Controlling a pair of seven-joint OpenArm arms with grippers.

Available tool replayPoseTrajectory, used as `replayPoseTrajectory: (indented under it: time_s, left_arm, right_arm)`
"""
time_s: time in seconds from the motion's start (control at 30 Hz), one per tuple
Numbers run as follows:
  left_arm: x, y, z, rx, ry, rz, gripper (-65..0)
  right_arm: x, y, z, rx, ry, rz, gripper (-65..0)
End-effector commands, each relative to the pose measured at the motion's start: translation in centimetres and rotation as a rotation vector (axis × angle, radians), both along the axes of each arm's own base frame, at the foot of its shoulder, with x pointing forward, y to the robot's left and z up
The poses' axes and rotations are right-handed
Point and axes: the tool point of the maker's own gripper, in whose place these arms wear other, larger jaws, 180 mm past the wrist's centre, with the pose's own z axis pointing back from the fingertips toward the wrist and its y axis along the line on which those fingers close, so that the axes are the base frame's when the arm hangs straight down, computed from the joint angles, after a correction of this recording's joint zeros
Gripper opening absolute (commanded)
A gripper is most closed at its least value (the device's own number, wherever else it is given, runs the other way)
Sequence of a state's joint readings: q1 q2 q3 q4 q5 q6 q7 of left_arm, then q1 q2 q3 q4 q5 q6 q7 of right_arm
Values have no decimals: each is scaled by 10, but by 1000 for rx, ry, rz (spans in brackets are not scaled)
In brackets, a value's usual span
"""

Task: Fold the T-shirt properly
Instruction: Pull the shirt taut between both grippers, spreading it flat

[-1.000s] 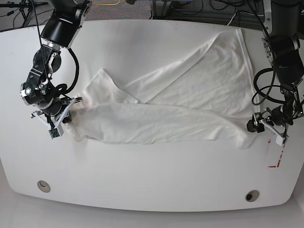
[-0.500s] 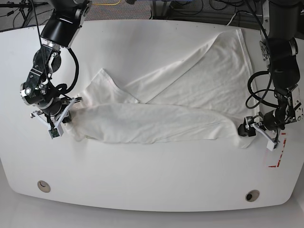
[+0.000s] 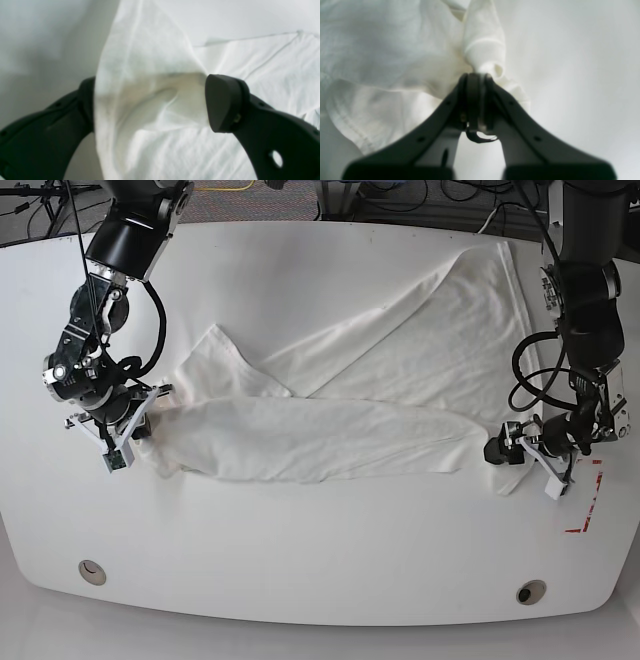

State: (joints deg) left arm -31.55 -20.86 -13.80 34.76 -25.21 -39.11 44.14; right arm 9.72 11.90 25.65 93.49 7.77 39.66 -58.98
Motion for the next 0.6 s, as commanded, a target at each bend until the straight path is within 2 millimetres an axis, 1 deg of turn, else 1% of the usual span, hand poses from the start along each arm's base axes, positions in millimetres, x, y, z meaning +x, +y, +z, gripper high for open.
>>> replayPoseTrajectory:
  time_s: [0.0,0.13,0.2,0.3,0.33,0.43,0.57]
  left_arm:
    - [1,4,6,20,5,-25,-110]
    - [0,5,5,23,8,-24,-125]
    - [-1,5,5,23,10,-25,-174]
    - [-2,5,4,27,13,-27,-276]
    - [-2,6,3,28,14,-27,-322]
    - [-9,4,-4,23,28,-26,-418]
    - [-10,4,-6,23,33,-28,-549]
  right_arm:
    - [12,-3,19,-6,-66,6,-618]
    - [12,-3,19,-6,-66,6,-618]
    - [12,-3,19,-6,-66,6,-618]
    - [12,-3,19,-6,-66,6,-618]
    - [12,-3,19,-6,-66,6,-618]
    - [12,-3,19,-6,-66,6,-618]
    - [12,-3,19,-6,-66,6,-618]
